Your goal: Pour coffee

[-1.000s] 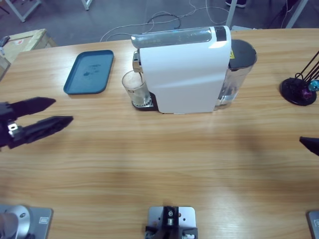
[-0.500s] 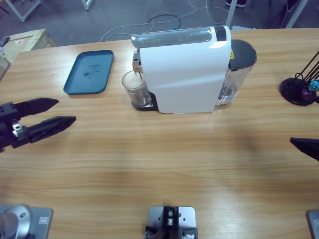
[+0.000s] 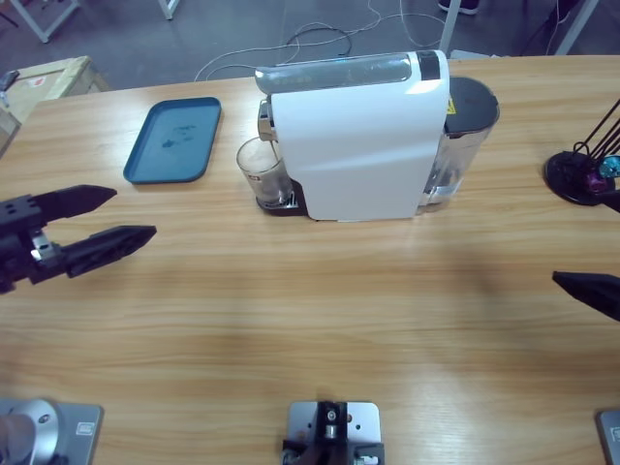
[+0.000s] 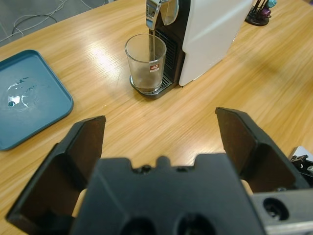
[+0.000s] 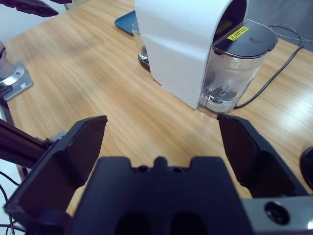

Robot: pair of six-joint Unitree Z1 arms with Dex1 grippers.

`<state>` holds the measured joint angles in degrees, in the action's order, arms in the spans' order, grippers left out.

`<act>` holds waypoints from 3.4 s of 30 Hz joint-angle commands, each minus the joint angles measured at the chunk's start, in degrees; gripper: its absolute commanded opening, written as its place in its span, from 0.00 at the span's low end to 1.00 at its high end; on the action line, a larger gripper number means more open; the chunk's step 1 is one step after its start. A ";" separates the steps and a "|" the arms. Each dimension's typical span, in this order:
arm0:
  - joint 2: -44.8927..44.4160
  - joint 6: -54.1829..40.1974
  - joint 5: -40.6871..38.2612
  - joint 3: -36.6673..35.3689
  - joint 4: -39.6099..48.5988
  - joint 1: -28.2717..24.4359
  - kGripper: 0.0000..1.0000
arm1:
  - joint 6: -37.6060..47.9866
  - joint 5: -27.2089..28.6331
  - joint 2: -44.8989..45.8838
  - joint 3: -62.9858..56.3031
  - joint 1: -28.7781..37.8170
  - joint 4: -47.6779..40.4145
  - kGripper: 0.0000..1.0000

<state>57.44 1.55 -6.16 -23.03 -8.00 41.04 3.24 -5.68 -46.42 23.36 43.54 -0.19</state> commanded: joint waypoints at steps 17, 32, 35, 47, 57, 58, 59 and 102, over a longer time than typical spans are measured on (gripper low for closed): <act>3.45 -1.00 0.10 1.59 -1.61 0.54 0.98 | -0.51 -1.00 -3.76 -1.92 0.40 -1.13 1.00; 21.80 -6.47 0.13 0.62 -14.68 0.54 0.98 | -0.51 -1.34 -4.29 -1.83 0.40 -1.13 1.00; 28.31 -7.77 0.27 0.37 -19.91 0.54 0.98 | -0.51 -1.35 -4.29 -1.83 0.40 -1.13 1.00; 43.88 -7.43 -4.77 -0.17 -40.39 -1.38 0.98 | -0.51 -1.26 -4.84 -1.66 0.40 -1.02 1.00; 50.28 -7.35 -4.82 -3.14 -45.09 -2.01 0.99 | -0.51 -1.18 -5.31 -1.48 0.40 -0.81 1.00; 50.68 -7.35 -4.82 -3.56 -45.09 -2.01 0.99 | -0.51 -1.19 -5.35 -1.48 0.42 -0.77 1.00; 51.11 -7.35 -4.82 -3.99 -45.09 -2.05 0.99 | -0.51 -1.18 -5.45 -1.39 0.40 -0.77 1.00; 41.75 -7.35 4.97 0.73 -45.00 -9.75 0.60 | -0.51 -1.26 -7.09 -1.04 0.40 -0.77 1.00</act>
<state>105.26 -5.42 -6.78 -24.54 -53.13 37.67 3.24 -5.81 -52.17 23.40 43.55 -0.35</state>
